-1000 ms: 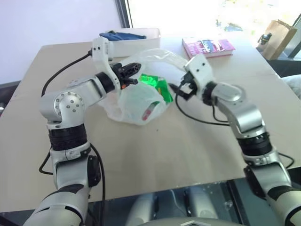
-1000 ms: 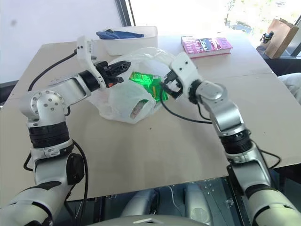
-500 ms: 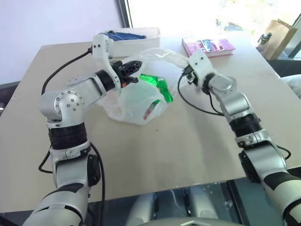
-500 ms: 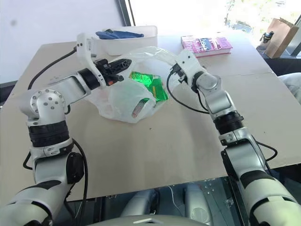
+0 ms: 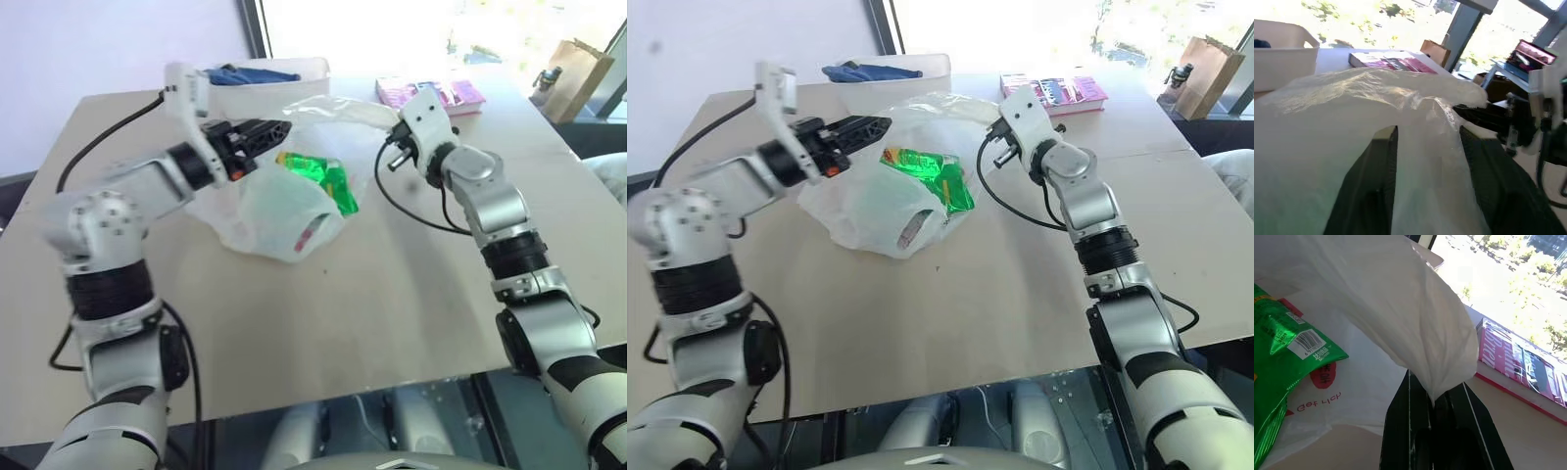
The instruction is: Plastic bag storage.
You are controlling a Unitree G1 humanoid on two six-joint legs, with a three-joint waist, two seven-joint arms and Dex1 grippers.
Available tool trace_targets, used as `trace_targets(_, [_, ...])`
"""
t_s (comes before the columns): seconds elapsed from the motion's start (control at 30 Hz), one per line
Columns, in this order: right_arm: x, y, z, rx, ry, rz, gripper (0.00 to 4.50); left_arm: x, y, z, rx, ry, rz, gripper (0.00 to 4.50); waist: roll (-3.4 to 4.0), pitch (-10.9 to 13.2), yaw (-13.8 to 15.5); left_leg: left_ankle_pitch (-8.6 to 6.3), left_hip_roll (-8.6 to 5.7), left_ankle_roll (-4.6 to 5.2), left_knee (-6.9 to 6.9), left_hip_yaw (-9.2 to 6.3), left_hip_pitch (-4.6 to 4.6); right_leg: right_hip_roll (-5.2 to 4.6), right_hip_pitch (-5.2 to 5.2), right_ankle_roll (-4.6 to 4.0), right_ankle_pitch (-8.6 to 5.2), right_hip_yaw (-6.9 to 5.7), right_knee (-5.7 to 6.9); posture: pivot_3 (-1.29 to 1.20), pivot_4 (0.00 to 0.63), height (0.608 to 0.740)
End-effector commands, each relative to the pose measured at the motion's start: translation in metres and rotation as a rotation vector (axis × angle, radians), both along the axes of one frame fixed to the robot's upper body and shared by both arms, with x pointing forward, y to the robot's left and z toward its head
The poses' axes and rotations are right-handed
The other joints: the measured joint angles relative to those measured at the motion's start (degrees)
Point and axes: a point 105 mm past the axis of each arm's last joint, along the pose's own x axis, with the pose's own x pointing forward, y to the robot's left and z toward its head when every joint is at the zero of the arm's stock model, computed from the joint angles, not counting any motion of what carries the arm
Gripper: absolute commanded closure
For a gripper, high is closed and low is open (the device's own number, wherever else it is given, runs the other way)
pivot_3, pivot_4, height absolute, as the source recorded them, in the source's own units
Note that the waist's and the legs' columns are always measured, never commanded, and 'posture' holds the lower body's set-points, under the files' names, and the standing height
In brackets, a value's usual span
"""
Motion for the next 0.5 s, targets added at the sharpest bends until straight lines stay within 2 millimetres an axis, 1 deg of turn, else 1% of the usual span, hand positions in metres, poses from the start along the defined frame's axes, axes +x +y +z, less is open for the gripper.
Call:
trace_targets(0.03, [0.0, 0.001, 0.024, 0.036, -0.056, 0.0, 4.5, -0.058, -0.003, 0.007, -0.012, 0.031, -0.299, 0.41, 0.0, 0.0, -0.43, 0.0, 0.0, 0.0, 0.0, 0.0, 0.0, 0.0, 0.0, 0.0, 0.0, 0.0, 0.0, 0.0, 0.15, 0.74])
trace_targets(0.07, [0.0, 0.0, 0.024, 0.039, -0.052, -0.002, 4.5, -0.076, -0.005, 0.0, 0.021, 0.066, -0.375, 0.03, 0.0, 0.0, -0.56, 0.0, 0.0, 0.0, -0.01, -0.01, 0.0, -0.01, 0.0, 0.0, 0.0, 0.01, 0.0, 0.0, 0.15, 0.74])
trace_targets(0.1, [0.0, 0.0, 0.023, 0.041, -0.05, -0.003, 4.5, -0.091, -0.007, -0.009, 0.054, 0.105, -0.431, 0.03, 0.0, 0.0, -0.89, 0.0, 0.0, 0.0, -0.01, -0.02, 0.01, -0.01, 0.02, 0.0, 0.0, 0.01, -0.01, 0.0, 0.15, 0.74])
trace_targets(0.17, [0.0, 0.001, 0.023, 0.043, -0.047, -0.003, 4.5, -0.113, -0.012, -0.035, 0.151, 0.186, -0.476, 0.03, 0.01, 0.01, -0.95, 0.0, 0.0, 0.0, -0.04, -0.05, 0.03, -0.03, 0.02, 0.0, 0.0, 0.02, -0.01, 0.0, 0.15, 0.74])
trace_targets(0.2, [0.0, 0.001, 0.023, 0.043, -0.047, -0.002, 4.5, -0.119, -0.014, -0.043, 0.184, 0.205, -0.485, 0.03, 0.01, 0.01, -0.97, 0.0, 0.0, 0.0, -0.06, -0.06, 0.04, -0.02, 0.03, 0.0, 0.0, 0.02, -0.06, 0.0, 0.15, 0.74])
trace_targets(0.27, [0.0, 0.002, 0.023, 0.043, -0.045, 0.002, 4.5, -0.129, -0.02, -0.069, 0.277, 0.235, -0.465, 0.03, 0.03, 0.02, -0.78, 0.0, 0.0, 0.0, -0.07, -0.09, 0.06, -0.02, 0.05, 0.0, 0.0, 0.03, -0.03, 0.0, 0.15, 0.74])
trace_targets(0.3, [-0.001, 0.003, 0.023, 0.044, -0.042, 0.005, 4.5, -0.126, -0.023, -0.082, 0.295, 0.23, -0.418, 0.03, 0.06, 0.01, -0.6, 0.0, 0.02, -0.01, -0.07, -0.12, 0.08, 0.01, 0.08, -0.01, 0.0, 0.02, -0.06, 0.0, 0.15, 0.74])
trace_targets(0.37, [-0.001, 0.004, 0.022, 0.04, -0.04, 0.007, 4.5, -0.118, -0.028, -0.095, 0.285, 0.207, -0.333, 0.03, 0.21, -0.02, -0.12, 0.0, 0.02, -0.01, -0.11, -0.06, 0.16, -0.01, 0.15, -0.01, 0.0, 0.05, -0.07, 0.0, 0.15, 0.74])
trace_targets(0.43, [-0.001, 0.004, 0.021, 0.035, -0.038, 0.01, 4.5, -0.11, -0.036, -0.101, 0.282, 0.172, -0.283, 0.03, 0.18, -0.02, 0.51, 0.0, 0.01, 0.0, -0.11, -0.02, 0.18, 0.0, 0.15, -0.01, 0.0, 0.05, -0.08, 0.0, 0.15, 0.74])
trace_targets(0.5, [-0.002, 0.004, 0.021, 0.025, -0.036, 0.012, 4.5, -0.103, -0.045, -0.103, 0.249, 0.148, -0.25, 0.03, 0.19, -0.02, 0.96, 0.0, 0.04, -0.01, -0.07, -0.1, 0.14, 0.03, 0.15, -0.01, 0.0, 0.06, -0.06, 0.0, 0.15, 0.74])
